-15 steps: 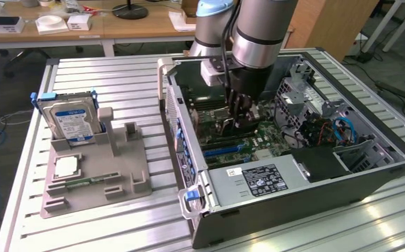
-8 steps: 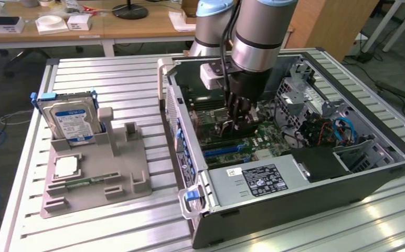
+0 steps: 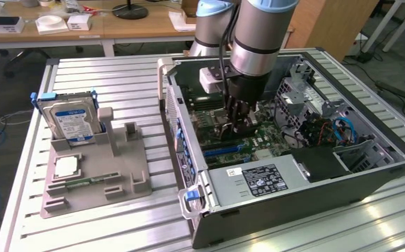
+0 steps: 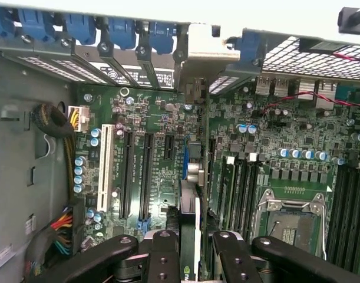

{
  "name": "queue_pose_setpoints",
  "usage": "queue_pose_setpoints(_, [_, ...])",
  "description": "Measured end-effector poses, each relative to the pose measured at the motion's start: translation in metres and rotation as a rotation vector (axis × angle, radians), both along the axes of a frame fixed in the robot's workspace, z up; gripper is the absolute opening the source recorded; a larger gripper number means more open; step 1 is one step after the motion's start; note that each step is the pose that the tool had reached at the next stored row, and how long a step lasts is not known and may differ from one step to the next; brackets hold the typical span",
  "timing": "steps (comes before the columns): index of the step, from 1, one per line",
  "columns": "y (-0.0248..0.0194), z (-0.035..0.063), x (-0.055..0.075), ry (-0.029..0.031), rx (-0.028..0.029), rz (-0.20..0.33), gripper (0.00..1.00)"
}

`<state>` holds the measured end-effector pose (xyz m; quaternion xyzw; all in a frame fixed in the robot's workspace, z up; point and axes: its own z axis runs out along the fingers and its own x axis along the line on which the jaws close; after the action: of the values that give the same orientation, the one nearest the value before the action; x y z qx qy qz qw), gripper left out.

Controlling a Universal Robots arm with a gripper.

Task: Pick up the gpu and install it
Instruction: 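Insert the gpu into the slot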

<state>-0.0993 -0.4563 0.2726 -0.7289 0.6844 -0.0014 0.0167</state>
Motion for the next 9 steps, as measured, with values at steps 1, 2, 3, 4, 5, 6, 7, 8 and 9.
queue_pose_setpoints(1, [0.0, -0.0009, -0.0001, 0.0, 0.0, 0.0, 0.27])
queue_pose_setpoints(2, [-0.0001, -0.0019, -0.0001, 0.0, 0.0, 0.0, 0.27])
queue_pose_setpoints(3, [-0.0001, -0.0029, -0.0002, 0.0001, 0.0001, 0.0, 0.27])
queue_pose_setpoints(4, [-0.0001, -0.0038, -0.0003, 0.0001, 0.0002, 0.0, 0.27])
queue_pose_setpoints(5, [-0.0002, -0.0046, -0.0003, 0.0001, 0.0, 0.001, 0.27])
queue_pose_setpoints(6, [-0.0002, -0.0054, -0.0003, 0.0001, 0.0, 0.001, 0.27])
queue_pose_setpoints(7, [-0.0002, -0.0062, -0.0004, 0.0, 0.0001, 0.001, 0.27])
queue_pose_setpoints(8, [-0.0002, -0.007, -0.0004, 0.0, 0.0, 0.001, 0.27])
queue_pose_setpoints(9, [-0.0003, -0.0077, -0.0004, 0.0001, 0.0, 0.001, 0.27])
